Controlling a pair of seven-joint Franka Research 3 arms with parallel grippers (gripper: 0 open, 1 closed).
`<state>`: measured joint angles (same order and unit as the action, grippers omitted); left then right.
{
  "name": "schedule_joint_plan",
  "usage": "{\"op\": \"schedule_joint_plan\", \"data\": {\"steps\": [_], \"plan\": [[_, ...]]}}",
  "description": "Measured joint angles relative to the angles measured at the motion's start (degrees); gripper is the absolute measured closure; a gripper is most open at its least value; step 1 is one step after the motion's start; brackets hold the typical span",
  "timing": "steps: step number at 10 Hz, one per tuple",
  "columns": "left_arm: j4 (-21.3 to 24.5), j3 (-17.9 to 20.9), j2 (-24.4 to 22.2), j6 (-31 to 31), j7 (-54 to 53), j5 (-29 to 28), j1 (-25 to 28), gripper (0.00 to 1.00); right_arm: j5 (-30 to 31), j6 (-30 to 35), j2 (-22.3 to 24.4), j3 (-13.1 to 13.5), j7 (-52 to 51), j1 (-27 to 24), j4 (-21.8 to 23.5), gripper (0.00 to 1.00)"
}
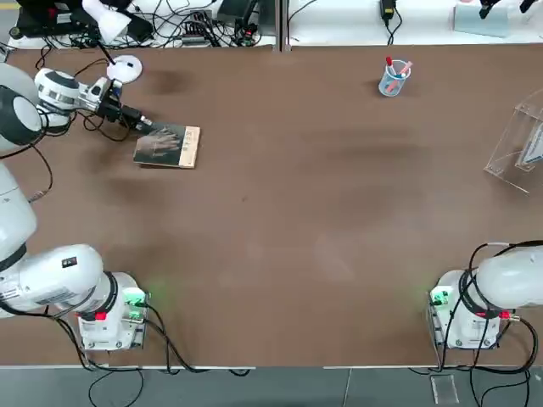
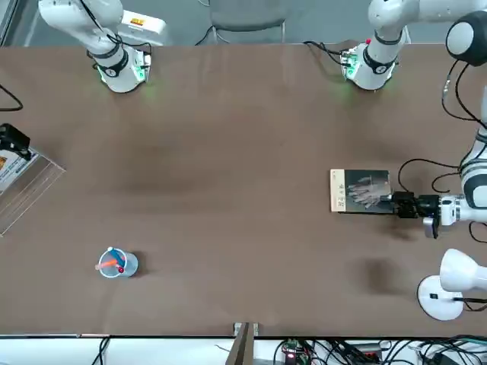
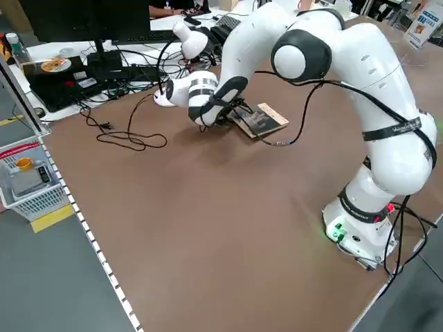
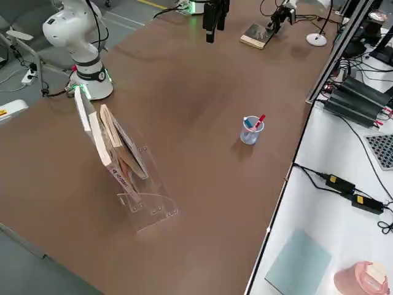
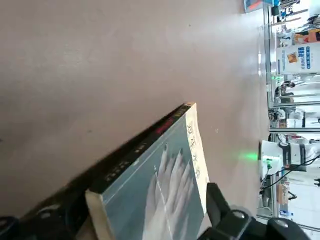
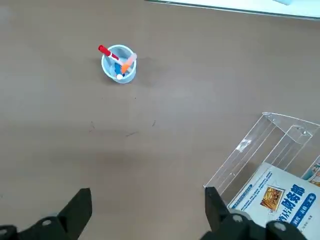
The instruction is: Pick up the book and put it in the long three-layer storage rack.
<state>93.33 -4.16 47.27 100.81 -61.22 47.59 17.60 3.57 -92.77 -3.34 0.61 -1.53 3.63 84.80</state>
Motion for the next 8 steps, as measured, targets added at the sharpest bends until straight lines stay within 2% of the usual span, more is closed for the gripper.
{"op": "schedule_joint_plan", "data": {"steps": [6, 7, 8], "plan": [[0.2, -0.4, 0.1, -0.2, 0.0, 0.1, 0.0, 0.04, 0.0, 0.1, 0.0, 0.0, 0.0, 0.0, 0.0, 0.0], [0.2, -0.4, 0.1, -0.2, 0.0, 0.1, 0.0, 0.06, 0.0, 0.1, 0.0, 0.0, 0.0, 0.0, 0.0, 0.0], [0.2, -0.4, 0.1, -0.2, 0.0, 0.1, 0.0, 0.13, 0.0, 0.1, 0.0, 0.0, -0.2, 0.0, 0.0, 0.0]]}}
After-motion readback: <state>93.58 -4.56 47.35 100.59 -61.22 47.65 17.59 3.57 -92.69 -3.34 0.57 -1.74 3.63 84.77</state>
